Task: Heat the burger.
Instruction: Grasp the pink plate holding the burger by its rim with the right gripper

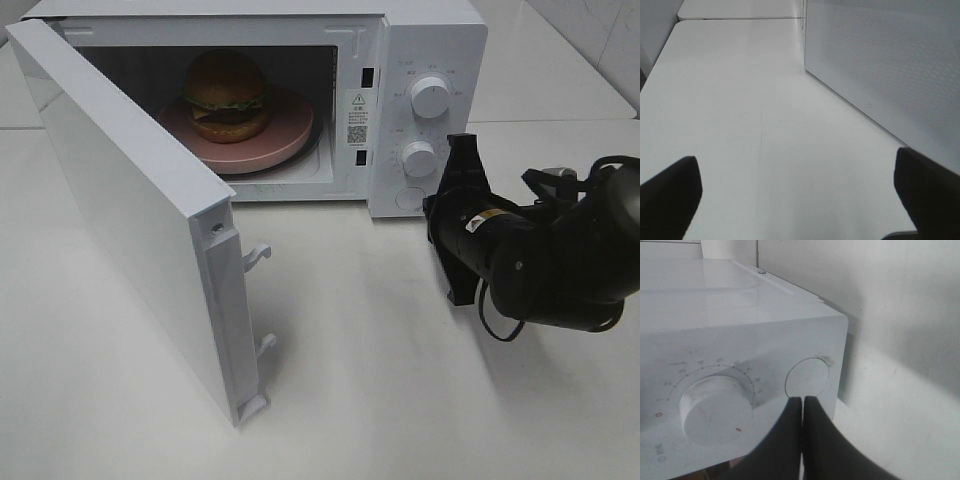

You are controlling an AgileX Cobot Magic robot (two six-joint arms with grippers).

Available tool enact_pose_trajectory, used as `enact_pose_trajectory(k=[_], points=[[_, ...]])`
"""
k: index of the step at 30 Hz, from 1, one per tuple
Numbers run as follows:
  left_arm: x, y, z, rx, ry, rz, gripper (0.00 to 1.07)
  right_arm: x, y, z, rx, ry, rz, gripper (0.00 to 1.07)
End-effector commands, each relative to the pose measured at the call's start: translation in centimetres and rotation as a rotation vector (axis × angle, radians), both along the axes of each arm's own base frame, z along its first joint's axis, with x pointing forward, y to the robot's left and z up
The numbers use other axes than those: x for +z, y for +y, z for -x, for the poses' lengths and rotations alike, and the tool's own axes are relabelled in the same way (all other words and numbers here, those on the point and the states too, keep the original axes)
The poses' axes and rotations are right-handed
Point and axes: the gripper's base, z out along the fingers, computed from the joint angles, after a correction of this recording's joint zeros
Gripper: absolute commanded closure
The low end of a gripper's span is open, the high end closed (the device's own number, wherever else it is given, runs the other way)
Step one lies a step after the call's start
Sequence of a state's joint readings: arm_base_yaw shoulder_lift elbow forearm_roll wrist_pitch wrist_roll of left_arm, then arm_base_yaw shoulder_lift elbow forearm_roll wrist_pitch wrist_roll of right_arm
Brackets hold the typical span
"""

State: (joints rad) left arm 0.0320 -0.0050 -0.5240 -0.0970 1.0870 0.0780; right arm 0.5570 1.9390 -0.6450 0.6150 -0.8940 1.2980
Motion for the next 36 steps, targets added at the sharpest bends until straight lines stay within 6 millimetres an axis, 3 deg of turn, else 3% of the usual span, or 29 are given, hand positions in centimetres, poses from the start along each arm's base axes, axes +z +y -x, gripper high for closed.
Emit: enact_pose_trajectory(k=[1, 6, 8, 14, 16, 25, 36], points=[[0.1, 0.0, 0.0, 0.006, -0.017, 0.001, 0.08, 1.2, -0.4, 1.4, 0.062, 0.015, 0.061, 1.05], [0.1, 0.0, 0.0, 0.006, -0.017, 0.001, 0.08, 1.9, -0.8, 2.6, 0.136, 0.058, 0.139, 1.04], [0.1, 0.0, 0.0, 0.006, -0.017, 0.001, 0.08, 2.8, -0.6, 3.5, 0.272, 0.123, 0.247, 1.03], [0.1, 0.0, 0.0, 0.006, -0.017, 0.001, 0.08, 3.5, -0.4, 4.3, 0.407, 0.151, 0.363, 1.02], [0.1, 0.0, 0.0, 0.006, -0.017, 0.001, 0.08, 4.1, -0.3, 5.1, 0.565, 0.174, 0.488, 1.02], [0.1, 0.0, 0.0, 0.006, -0.017, 0.001, 0.08, 5.0, 0.0, 6.8, 0.905, 0.173, 0.729, 1.01], [0.1, 0.0, 0.0, 0.006, -0.017, 0.001, 0.08, 5.8, 0.1, 8.5, 1.169, 0.167, 0.84, 1.01]])
